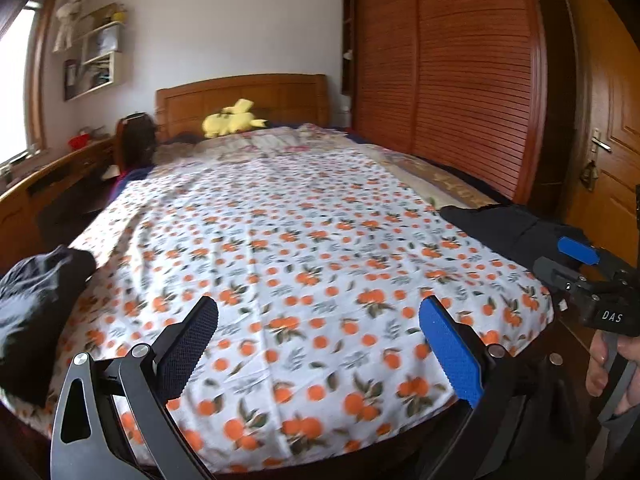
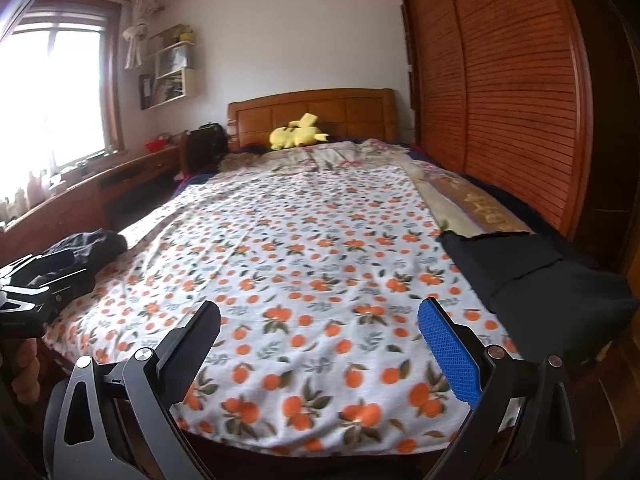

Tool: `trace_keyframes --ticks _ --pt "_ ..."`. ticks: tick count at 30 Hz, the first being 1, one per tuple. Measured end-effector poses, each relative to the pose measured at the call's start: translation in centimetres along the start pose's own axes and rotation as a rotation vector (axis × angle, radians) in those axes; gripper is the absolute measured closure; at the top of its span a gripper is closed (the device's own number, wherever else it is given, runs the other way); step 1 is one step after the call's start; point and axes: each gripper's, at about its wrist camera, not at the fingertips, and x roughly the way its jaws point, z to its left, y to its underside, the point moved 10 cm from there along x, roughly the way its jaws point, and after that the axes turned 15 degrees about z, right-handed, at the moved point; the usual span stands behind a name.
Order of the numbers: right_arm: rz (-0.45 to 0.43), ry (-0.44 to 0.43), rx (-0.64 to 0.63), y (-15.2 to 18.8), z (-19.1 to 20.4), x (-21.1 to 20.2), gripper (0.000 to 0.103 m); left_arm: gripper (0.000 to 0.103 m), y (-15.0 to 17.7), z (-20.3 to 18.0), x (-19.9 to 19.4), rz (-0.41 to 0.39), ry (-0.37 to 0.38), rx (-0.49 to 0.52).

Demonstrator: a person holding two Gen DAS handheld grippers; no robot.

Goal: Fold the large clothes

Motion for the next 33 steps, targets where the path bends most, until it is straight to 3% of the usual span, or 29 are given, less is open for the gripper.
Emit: trace_keyframes --ticks 8,19,33 --pt "-0.025 -0.032 -0.012 -0.3 4.4 0.2 0.007 0.002 1.9 4.6 -3.1 -0.020 -0.074 -0.069" --pt "-0.092 -0.079 -0.064 -2.3 10.7 -2.6 0.007 0.002 1.0 8.2 -8.8 -0.106 -0.146 -0.143" --pt "-0.152 -0.094 -0.074 -3.6 12.5 -5.6 0.007 0.002 1.1 9.2 -12.4 -0.160 -0.167 -0.165"
